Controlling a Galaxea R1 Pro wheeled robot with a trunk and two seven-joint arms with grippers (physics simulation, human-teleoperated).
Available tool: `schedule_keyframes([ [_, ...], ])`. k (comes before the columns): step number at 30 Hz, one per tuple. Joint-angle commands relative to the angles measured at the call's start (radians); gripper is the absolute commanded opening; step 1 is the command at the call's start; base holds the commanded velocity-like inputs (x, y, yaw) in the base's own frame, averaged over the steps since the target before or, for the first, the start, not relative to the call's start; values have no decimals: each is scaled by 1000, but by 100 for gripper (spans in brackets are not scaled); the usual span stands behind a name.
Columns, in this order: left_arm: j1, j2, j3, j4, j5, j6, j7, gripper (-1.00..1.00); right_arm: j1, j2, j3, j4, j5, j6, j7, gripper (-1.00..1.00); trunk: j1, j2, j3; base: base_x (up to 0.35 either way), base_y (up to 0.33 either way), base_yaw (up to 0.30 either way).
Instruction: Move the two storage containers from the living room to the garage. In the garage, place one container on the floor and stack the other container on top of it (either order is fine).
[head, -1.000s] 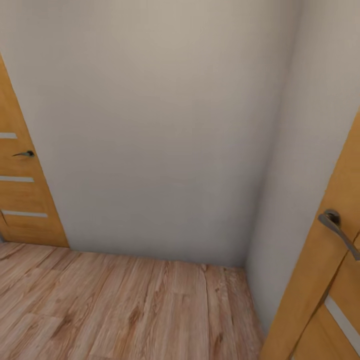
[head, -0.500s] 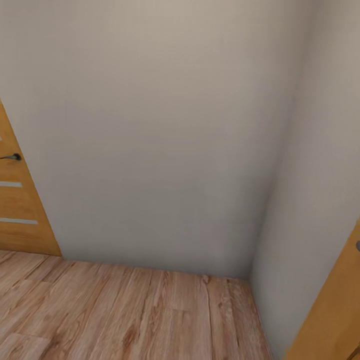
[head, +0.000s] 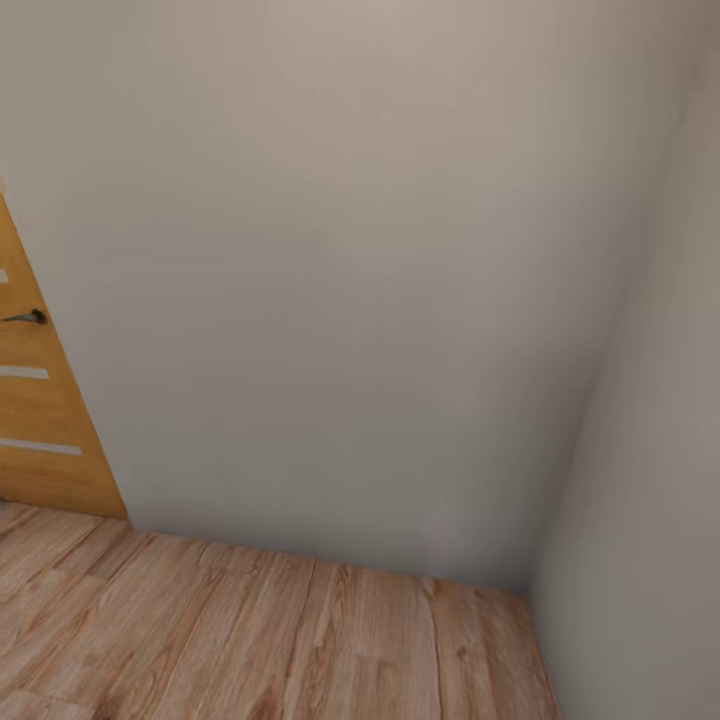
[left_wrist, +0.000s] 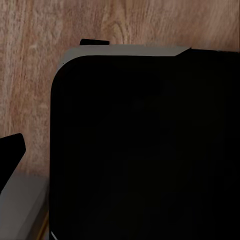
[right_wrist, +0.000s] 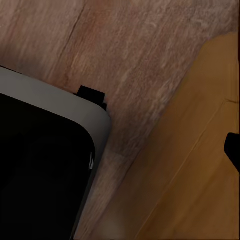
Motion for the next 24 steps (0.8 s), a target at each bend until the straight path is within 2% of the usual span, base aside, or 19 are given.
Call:
schedule_keyframes([
  [1,0,0,1,0,6,-2,0,100,-1,0,8,3,-11,-6,3,100,1,0,-1,321,0,263],
  [13,0,0,3,0,6,-4,0,100,-1,0,8,3,-11,-8,3,100,1,0,-1,303,0,269],
  [20,0,0,3,-1,6,-4,0,100,-1,1,8,3,-13,-10,2,100,1,0,-1,25,0,274],
  [24,0,0,16,-1,16,-4,2,100,-1,2,6,3,-20,-12,-5,100,1,0,-1,1,0,276],
])
